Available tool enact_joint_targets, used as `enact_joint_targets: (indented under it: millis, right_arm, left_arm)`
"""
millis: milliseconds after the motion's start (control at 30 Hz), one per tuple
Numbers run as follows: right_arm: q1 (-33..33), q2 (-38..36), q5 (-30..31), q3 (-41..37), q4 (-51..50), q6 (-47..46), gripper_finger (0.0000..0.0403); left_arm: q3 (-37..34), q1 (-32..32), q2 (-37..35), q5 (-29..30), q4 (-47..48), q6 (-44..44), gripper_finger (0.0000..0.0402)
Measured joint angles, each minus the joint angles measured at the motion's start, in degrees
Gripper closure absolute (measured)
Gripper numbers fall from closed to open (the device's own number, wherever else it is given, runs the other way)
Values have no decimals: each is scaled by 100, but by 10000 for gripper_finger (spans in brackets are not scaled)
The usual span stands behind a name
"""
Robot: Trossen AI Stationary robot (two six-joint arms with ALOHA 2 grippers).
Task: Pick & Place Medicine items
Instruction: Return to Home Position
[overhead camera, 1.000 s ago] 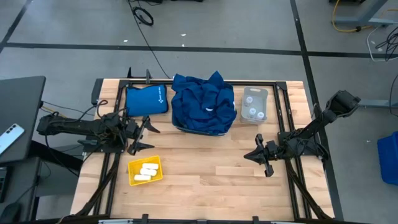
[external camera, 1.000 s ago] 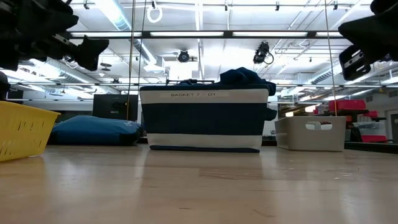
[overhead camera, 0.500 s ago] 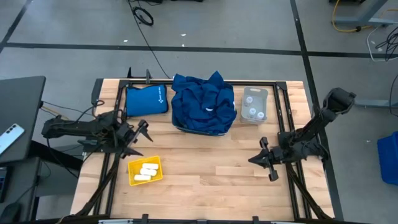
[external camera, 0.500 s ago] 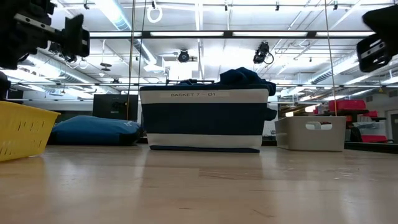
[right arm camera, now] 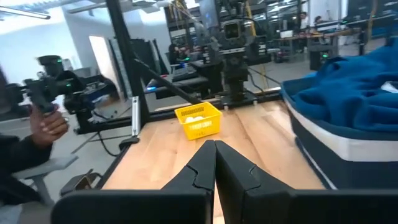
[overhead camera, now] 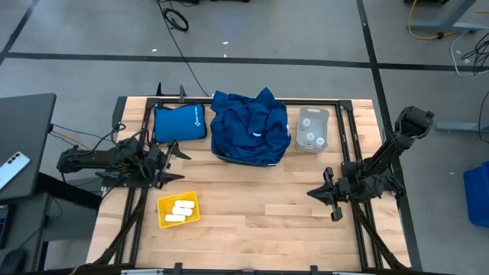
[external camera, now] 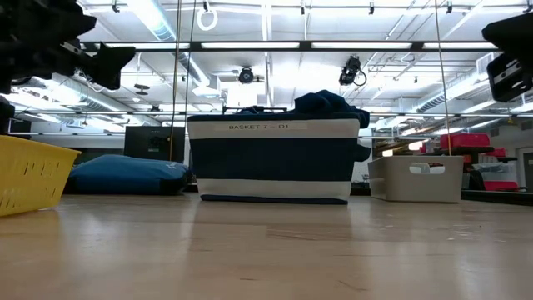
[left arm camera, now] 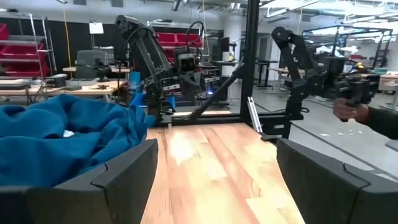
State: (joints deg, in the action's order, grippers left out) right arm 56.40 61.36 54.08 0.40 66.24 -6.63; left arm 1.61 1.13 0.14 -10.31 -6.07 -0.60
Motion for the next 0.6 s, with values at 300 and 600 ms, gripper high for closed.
enact_joint_targets:
  millis: [300, 600]
  right_arm:
    - [0, 0, 489, 0, -42, 138, 387]
    - [0, 0, 556, 0, -45, 3, 387]
  left_arm:
    - [0, 2, 29, 463, -151, -425, 70]
    - [0, 2, 39, 586, -49, -142, 70]
